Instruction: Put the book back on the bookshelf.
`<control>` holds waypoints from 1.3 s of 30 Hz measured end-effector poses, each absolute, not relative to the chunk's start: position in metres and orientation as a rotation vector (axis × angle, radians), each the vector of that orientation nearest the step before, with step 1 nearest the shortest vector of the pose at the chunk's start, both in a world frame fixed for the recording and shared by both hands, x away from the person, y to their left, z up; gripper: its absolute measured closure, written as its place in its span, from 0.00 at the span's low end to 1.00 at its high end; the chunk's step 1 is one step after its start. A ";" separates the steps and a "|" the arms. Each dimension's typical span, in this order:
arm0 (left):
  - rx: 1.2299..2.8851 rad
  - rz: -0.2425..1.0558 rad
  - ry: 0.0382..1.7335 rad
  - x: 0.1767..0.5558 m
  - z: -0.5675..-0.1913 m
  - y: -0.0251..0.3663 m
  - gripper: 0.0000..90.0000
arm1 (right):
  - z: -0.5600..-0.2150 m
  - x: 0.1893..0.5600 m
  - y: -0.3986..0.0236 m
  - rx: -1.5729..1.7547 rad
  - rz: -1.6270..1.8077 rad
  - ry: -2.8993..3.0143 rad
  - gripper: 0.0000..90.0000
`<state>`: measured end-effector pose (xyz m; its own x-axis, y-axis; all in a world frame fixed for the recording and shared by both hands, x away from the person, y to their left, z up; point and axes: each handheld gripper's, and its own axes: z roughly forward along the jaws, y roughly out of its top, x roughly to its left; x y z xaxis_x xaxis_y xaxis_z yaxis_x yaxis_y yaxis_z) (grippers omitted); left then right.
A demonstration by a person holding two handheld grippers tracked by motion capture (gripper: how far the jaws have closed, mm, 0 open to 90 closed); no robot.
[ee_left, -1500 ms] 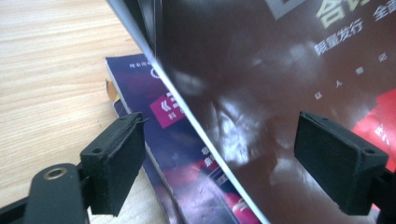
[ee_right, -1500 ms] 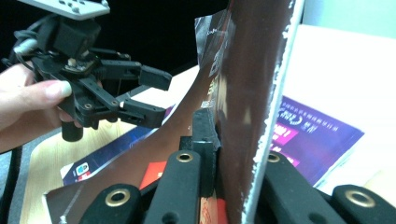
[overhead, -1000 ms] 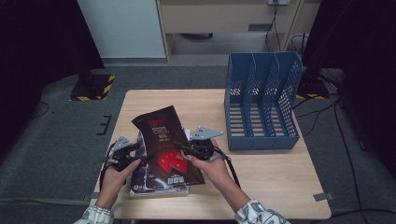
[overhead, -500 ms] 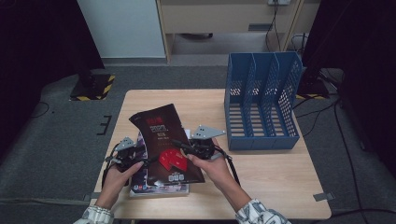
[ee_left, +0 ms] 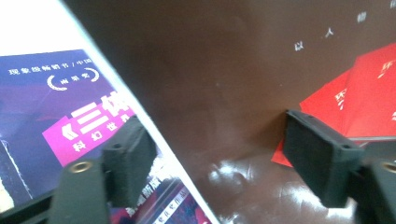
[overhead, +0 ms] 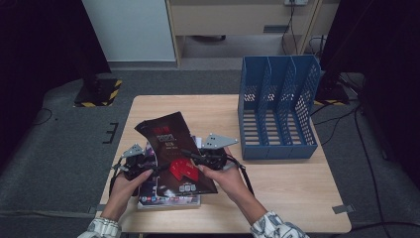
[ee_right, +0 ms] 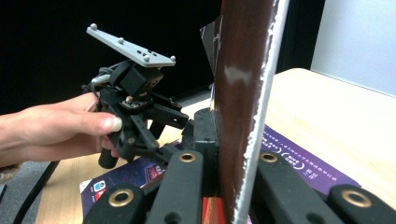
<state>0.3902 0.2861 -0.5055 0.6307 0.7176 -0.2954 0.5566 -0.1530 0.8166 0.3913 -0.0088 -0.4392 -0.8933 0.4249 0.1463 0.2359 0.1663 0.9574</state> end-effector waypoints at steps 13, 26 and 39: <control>1.855 0.246 1.061 0.394 -0.500 0.298 0.86 | -0.440 0.394 -0.014 0.646 1.822 2.280 0.96; 1.871 0.288 1.051 0.391 -0.495 0.299 0.96 | -0.442 0.397 -0.018 0.669 1.829 2.280 0.95; 1.888 0.366 1.014 0.386 -0.485 0.292 0.97 | -0.440 0.396 -0.014 0.636 1.700 2.328 0.87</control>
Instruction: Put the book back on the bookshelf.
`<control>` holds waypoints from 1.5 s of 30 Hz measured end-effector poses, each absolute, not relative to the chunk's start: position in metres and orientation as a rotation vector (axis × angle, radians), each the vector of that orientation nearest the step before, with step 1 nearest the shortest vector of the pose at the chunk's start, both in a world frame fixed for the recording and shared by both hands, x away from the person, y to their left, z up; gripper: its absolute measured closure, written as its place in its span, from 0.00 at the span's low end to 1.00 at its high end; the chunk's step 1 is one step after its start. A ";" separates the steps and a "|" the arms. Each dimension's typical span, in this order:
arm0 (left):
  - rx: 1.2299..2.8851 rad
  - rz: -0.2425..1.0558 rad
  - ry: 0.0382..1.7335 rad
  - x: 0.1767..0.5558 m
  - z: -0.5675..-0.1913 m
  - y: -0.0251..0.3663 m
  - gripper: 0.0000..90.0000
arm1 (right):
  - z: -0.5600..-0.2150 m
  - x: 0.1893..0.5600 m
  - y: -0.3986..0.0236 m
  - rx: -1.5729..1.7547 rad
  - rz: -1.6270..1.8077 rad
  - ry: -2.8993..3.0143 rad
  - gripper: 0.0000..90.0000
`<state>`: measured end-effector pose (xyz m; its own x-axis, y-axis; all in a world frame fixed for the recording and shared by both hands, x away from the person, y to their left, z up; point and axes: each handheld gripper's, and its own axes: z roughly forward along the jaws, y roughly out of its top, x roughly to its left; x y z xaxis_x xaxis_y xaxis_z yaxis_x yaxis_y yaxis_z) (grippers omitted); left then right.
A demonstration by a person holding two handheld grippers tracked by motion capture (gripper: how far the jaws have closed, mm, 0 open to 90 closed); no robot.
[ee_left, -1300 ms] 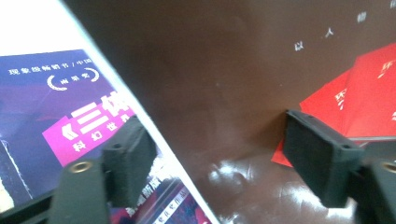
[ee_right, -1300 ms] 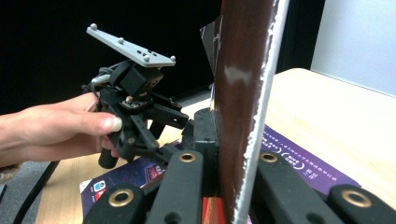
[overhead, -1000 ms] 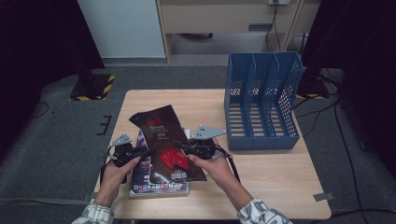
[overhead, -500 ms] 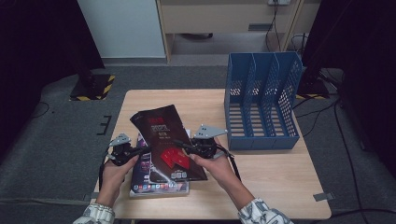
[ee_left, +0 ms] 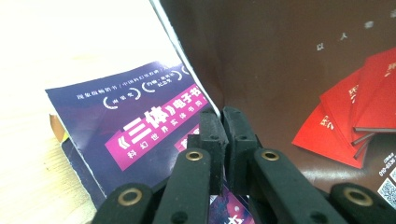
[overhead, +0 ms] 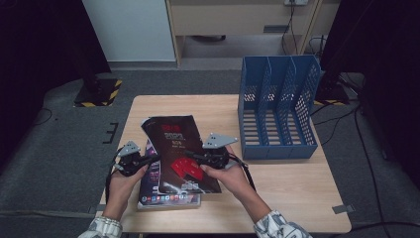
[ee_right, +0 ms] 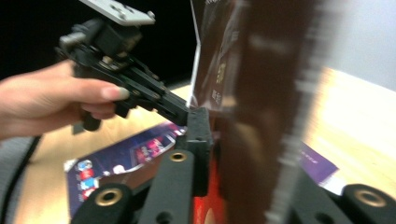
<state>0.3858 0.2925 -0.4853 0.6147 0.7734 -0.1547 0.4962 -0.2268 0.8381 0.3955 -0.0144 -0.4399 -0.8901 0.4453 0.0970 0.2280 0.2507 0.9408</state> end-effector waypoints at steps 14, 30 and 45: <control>1.883 0.407 0.987 0.381 -0.474 0.289 0.97 | -0.440 0.399 -0.017 0.692 1.581 2.375 0.90; 1.757 0.468 0.981 0.379 -0.471 0.302 0.71 | -0.430 0.388 -0.011 0.532 1.637 2.296 0.96; 1.743 0.339 0.915 0.382 -0.481 0.295 0.37 | -0.426 0.388 -0.015 0.518 1.711 2.260 0.96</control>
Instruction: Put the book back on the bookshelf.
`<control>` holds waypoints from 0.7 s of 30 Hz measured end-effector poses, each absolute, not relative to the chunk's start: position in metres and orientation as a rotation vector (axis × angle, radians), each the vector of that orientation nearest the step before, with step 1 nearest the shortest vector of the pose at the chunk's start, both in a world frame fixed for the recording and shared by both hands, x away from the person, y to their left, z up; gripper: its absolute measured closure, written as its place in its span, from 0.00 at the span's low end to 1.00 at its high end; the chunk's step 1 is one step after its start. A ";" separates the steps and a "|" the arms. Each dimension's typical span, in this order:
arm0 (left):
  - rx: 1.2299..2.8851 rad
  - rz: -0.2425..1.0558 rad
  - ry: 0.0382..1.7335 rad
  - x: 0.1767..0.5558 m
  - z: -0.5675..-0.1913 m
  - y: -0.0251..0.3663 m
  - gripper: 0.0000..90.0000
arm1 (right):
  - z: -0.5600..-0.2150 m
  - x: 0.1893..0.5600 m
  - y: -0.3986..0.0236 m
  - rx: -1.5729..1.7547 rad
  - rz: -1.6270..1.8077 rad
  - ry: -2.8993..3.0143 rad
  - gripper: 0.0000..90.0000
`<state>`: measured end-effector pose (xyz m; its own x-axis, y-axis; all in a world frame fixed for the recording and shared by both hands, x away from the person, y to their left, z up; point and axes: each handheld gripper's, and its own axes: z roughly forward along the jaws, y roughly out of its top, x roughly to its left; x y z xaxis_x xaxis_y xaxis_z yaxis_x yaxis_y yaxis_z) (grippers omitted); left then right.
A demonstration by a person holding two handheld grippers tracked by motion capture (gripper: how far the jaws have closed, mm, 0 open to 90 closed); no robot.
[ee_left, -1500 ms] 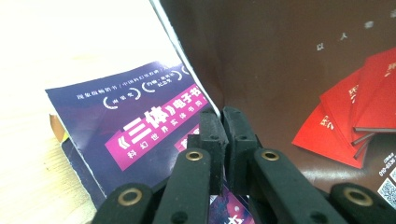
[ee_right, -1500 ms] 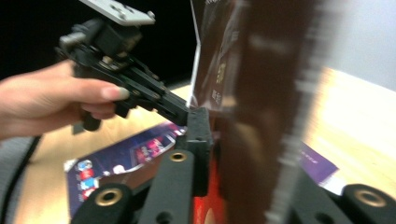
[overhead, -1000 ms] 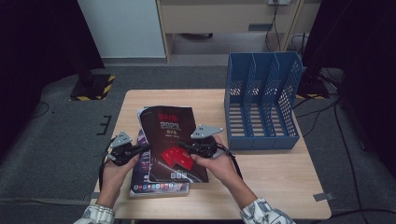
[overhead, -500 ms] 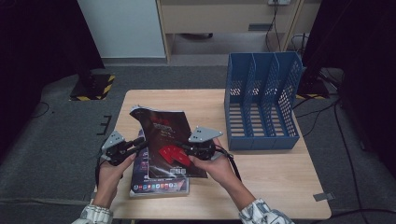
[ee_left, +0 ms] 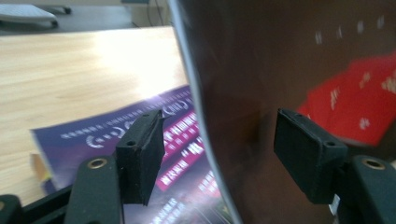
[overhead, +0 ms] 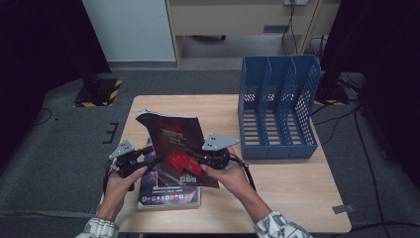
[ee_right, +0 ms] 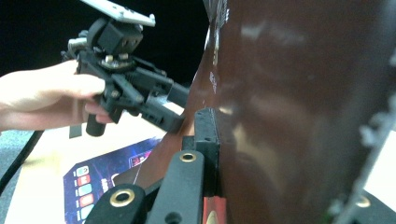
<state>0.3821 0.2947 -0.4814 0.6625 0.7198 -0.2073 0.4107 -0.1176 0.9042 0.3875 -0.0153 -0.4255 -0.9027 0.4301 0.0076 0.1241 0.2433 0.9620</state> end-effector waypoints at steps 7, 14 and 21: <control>1.814 0.288 0.844 0.383 -0.489 0.281 0.36 | -0.424 0.388 -0.018 0.504 1.749 2.226 0.97; 1.798 0.266 0.860 0.382 -0.487 0.287 0.64 | -0.426 0.391 -0.022 0.515 1.776 2.206 0.97; 1.775 0.227 0.843 0.380 -0.479 0.290 0.87 | -0.430 0.396 -0.027 0.561 1.808 2.208 0.97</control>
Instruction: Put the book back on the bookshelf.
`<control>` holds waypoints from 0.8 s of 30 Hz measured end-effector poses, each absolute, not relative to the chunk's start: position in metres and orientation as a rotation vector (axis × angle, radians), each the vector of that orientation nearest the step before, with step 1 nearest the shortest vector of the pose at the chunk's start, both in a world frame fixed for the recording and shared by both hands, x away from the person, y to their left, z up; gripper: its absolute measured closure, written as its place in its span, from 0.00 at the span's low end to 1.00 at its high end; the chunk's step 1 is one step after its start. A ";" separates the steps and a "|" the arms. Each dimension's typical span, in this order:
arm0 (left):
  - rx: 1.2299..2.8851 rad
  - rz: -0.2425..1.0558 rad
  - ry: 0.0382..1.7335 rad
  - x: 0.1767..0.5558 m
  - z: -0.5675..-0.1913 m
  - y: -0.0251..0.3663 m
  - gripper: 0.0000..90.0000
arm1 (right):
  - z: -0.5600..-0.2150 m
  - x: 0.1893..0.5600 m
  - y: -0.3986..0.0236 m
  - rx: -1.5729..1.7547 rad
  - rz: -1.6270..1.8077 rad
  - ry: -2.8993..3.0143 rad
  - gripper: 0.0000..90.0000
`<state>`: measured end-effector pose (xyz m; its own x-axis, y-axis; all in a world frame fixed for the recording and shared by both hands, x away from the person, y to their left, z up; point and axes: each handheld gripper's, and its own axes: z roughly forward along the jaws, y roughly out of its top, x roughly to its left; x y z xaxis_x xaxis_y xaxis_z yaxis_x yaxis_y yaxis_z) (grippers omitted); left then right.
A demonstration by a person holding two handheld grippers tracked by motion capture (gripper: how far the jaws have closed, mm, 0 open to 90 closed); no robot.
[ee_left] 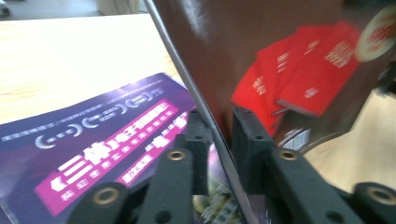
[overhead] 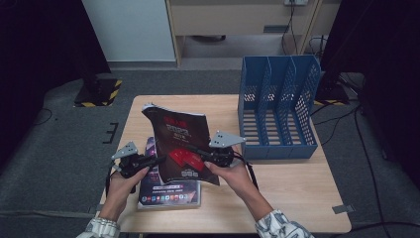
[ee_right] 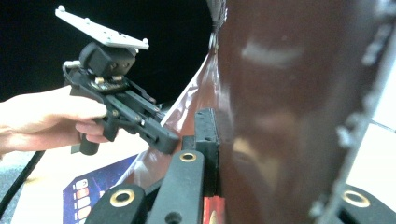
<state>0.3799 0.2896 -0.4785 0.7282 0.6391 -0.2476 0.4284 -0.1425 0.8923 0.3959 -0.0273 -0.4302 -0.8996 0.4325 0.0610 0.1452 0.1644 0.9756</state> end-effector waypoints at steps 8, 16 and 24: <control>1.734 0.304 0.876 0.378 -0.470 0.293 0.94 | -0.430 0.397 -0.029 0.584 1.824 2.197 0.96; 1.746 0.387 0.876 0.374 -0.463 0.292 0.96 | -0.429 0.398 -0.030 0.611 1.847 2.165 0.94; 1.765 0.418 0.870 0.373 -0.462 0.290 0.96 | -0.417 0.399 -0.037 0.633 1.889 2.112 0.92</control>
<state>0.3732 0.2897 -0.4619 0.6714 0.7294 -0.1308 0.3536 -0.1603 0.9215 0.3990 -0.0372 -0.4174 -0.8781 0.4661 0.1080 0.1591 0.0716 0.9847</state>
